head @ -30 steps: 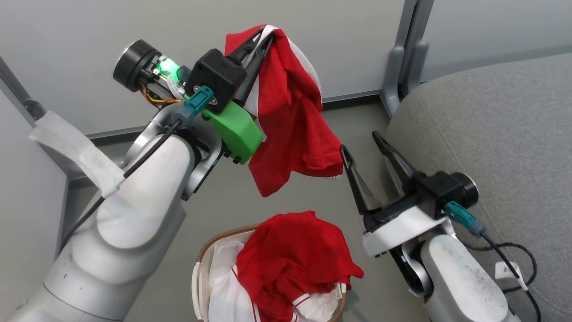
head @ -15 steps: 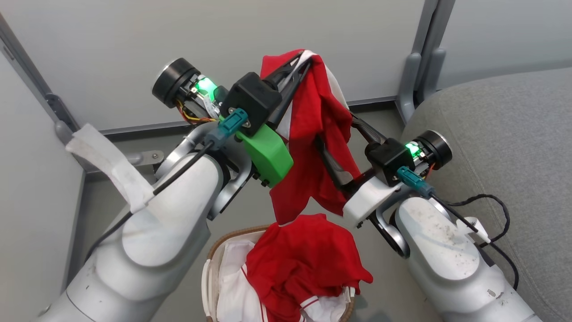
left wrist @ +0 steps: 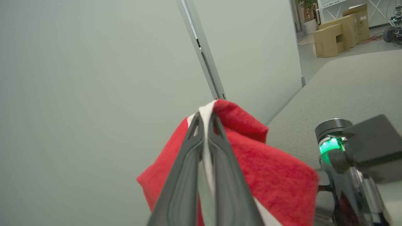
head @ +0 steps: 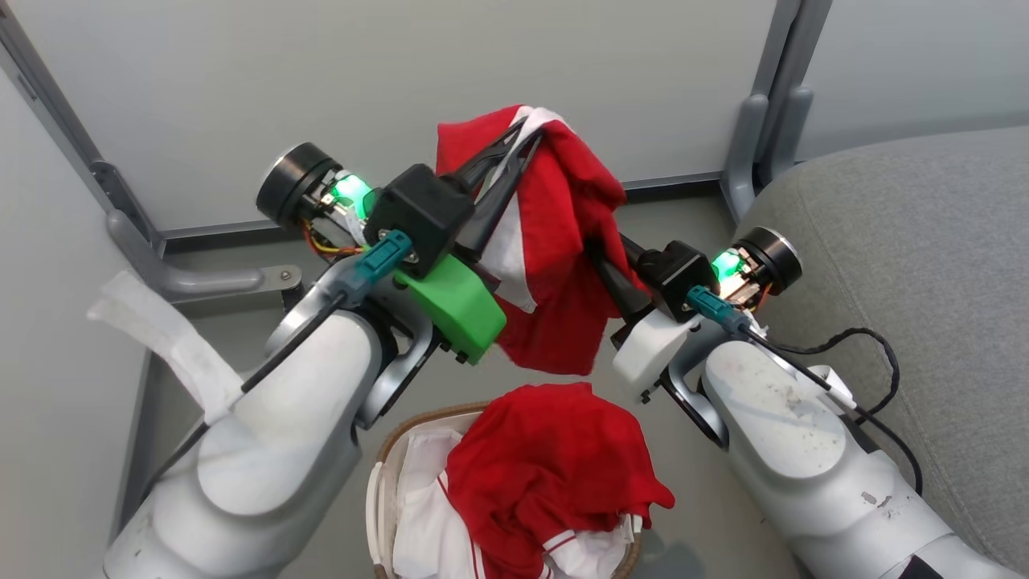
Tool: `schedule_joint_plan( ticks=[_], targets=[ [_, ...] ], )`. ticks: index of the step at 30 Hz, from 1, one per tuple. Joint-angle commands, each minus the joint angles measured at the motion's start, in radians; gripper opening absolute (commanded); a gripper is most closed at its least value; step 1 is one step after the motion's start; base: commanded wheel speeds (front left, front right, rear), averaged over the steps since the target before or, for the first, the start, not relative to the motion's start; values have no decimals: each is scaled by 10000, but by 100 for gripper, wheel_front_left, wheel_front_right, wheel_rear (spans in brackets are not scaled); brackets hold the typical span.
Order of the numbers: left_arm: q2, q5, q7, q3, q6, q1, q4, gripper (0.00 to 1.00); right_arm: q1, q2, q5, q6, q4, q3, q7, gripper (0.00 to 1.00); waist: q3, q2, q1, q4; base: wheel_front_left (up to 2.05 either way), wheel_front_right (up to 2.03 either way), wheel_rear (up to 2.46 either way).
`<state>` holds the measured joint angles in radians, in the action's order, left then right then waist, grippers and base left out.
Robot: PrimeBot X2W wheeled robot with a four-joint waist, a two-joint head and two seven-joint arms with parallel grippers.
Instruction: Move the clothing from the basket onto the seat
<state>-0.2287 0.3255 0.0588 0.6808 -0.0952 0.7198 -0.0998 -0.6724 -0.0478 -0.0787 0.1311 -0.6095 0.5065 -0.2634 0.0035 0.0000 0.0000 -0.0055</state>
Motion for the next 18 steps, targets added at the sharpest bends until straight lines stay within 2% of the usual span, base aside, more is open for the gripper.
schedule_joint_plan(
  ticks=[1, 4, 5, 6, 7, 8, 18],
  targets=[
    [-104, 144, -85, -103, 106, -255, -22, 0, -75, -47, -41, -7, 74, -35, -22, 0, 36, 0, 0, -53, 0, 0, 0],
    [-302, 259, -241, -297, 286, -609, -98, 0, -13, -47, 25, -7, 136, -90, -23, 0, 83, 0, 0, -130, 0, 0, 0],
    [-337, 310, -343, -372, 379, -759, -114, 12, 8, -47, 60, -7, 166, -146, -21, 0, 100, 0, 0, -156, 0, 0, 0],
    [-355, 335, -437, -433, 452, -884, -131, 31, 25, -47, 81, -8, 201, -203, -21, 0, 113, 0, 0, -176, 0, 0, 0],
    [-371, 392, -587, -508, 538, -1051, -148, 91, 46, -46, 93, -7, 257, -280, -23, 0, 127, 0, 0, -197, 0, 0, 0],
    [-386, 442, -713, -559, 612, -1197, -174, 100, 73, -46, 117, -7, 290, -341, -21, 0, 135, 0, 0, -211, 0, 0, 0],
    [-193, 958, -2009, -810, 1153, -2963, -911, 100, 337, -43, 510, -8, 512, -1362, -23, 0, 210, 0, 0, -268, 0, 0, 0]
  ],
)
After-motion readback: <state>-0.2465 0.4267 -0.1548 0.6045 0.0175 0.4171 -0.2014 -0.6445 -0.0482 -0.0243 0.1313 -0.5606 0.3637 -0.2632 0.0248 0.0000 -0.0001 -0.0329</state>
